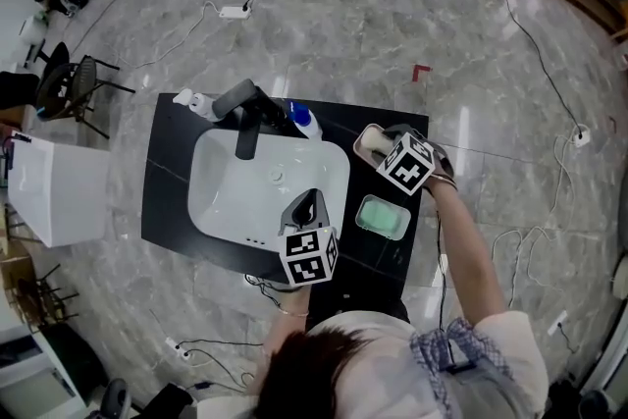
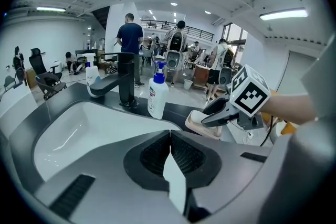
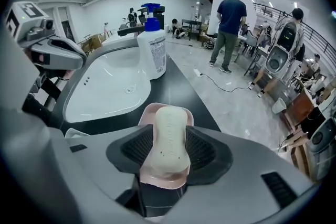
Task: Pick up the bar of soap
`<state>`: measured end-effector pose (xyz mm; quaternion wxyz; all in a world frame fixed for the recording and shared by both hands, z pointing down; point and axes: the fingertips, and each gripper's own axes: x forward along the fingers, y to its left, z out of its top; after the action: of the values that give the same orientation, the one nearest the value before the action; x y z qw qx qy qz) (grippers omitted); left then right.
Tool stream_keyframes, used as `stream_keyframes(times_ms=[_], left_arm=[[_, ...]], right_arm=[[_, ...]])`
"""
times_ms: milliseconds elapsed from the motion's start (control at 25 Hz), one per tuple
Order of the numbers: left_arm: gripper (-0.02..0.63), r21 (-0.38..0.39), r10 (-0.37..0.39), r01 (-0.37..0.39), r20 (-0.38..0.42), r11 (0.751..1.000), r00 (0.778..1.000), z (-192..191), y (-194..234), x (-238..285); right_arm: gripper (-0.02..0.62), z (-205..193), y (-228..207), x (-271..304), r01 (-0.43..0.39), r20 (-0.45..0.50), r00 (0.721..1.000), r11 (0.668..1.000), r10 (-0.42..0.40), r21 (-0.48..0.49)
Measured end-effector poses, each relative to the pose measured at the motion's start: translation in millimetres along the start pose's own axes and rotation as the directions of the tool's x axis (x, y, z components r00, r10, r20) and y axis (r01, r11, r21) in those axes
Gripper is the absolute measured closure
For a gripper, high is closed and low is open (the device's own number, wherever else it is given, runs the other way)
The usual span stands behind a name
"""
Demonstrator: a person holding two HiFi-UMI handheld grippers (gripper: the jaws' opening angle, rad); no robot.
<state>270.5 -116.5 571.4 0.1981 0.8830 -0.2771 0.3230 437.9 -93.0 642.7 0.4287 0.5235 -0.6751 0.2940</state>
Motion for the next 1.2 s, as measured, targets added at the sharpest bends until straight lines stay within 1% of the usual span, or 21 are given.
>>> stream_keyframes(times_ms=[240, 320, 520, 640, 920, 1200], left_arm=[[0.597, -0.013, 0.004, -0.004, -0.017, 1.0, 1.0, -6.8, 1.9, 2.3], [0.597, -0.016, 0.007, -0.008, -0.02, 1.0, 1.0, -7.4, 3.4, 2.7], [0.597, -0.022, 0.011, -0.012, -0.024, 1.0, 1.0, -7.6, 4.7, 3.6], [0.597, -0.024, 0.012, -0.013, -0.025, 1.0, 1.0, -8.2, 4.6, 4.5], [0.597, -0.031, 0.009, -0.01, -0.031, 0.999, 0.999, -12.7, 5.9, 6.8], [0.597, -0.035, 0.006, -0.007, -0.034, 0.999, 0.999, -14.3, 4.3, 6.7]], right_arm=[[0.399, -0.8, -2.0, 8.9, -0.001, -0.016, 1.0, 1.0, 0.001, -0.017], [0.394, -1.5, -1.5, 11.5, -0.018, -0.028, 0.999, 1.0, 0.017, -0.013], [0.387, 0.3, 5.0, 16.4, -0.079, -0.101, 0.992, 0.995, 0.072, -0.059], [0.387, 1.1, 7.8, 17.9, -0.101, -0.135, 0.987, 0.993, 0.092, -0.064], [0.387, 0.6, 8.9, 20.5, -0.103, -0.128, 0.987, 0.992, 0.094, -0.067], [0.387, 0.1, 7.6, 20.3, -0.088, -0.116, 0.99, 0.996, 0.084, -0.033]])
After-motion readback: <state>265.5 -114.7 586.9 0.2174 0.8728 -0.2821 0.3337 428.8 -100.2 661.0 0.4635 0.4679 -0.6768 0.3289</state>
